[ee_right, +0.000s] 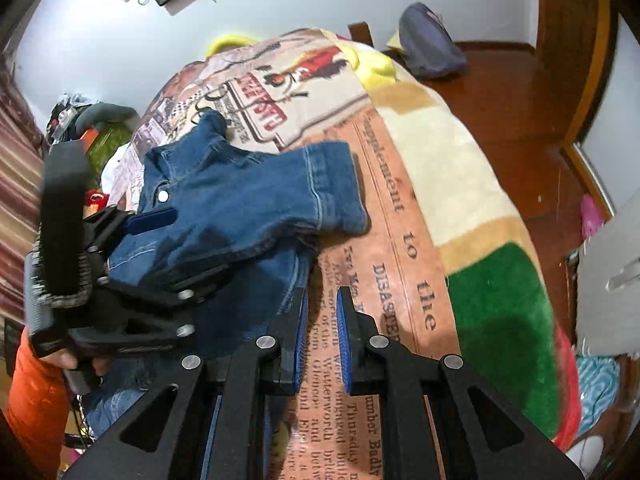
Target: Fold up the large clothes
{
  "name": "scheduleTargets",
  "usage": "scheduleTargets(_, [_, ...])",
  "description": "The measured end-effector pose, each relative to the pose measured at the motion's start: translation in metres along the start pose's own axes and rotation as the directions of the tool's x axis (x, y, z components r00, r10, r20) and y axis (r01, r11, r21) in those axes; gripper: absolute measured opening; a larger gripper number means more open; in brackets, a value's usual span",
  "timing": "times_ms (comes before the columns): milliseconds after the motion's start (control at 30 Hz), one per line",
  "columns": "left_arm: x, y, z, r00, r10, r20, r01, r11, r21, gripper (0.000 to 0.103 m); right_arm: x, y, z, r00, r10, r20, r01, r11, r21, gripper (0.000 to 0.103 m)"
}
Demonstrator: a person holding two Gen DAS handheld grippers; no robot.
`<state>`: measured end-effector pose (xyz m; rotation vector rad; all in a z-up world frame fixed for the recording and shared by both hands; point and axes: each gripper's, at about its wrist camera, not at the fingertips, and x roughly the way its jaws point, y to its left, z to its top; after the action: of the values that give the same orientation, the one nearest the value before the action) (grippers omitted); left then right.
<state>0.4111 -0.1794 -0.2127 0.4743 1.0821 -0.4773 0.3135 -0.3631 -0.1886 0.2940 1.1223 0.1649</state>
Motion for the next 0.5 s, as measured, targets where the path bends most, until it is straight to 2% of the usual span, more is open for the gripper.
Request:
scheduleTargets(67, [0.010,0.003,-0.002,1.000,-0.004,-0.006,0.004,1.000,-0.009,0.089,0.008,-0.001,-0.001,1.000,0.004,-0.013,-0.004,1.000,0.002,0.009])
scheduleTargets(167, [0.008,0.009,-0.005,0.999,-0.009,0.032,0.009,1.000,-0.026,0.068,0.020,0.001,-0.001,0.999,0.012,-0.034,-0.012,1.000,0.000,0.009])
scheduleTargets(233, [0.002,0.016,-0.006,0.998,0.016,0.053,-0.014,0.999,-0.032,0.037,0.028,0.005,0.000,0.999,0.010,-0.046,-0.010,1.000,-0.009,0.009])
scheduleTargets(300, [-0.001,0.027,-0.007,0.998,0.031,0.063,-0.028,0.998,-0.054,0.020,0.036,0.012,0.001,0.998,0.010,-0.056,-0.011,1.000,-0.021,0.009])
scheduleTargets(367, [-0.007,0.042,-0.009,0.997,0.022,0.079,-0.014,0.995,-0.096,0.014,0.043,0.019,0.002,0.998,0.013,-0.067,-0.015,0.999,-0.035,0.009])
scheduleTargets(500, [-0.034,0.074,-0.013,0.986,0.070,0.151,-0.042,0.983,-0.181,0.010,0.054,0.039,0.003,0.997,-0.002,-0.071,-0.005,0.996,-0.089,0.009])
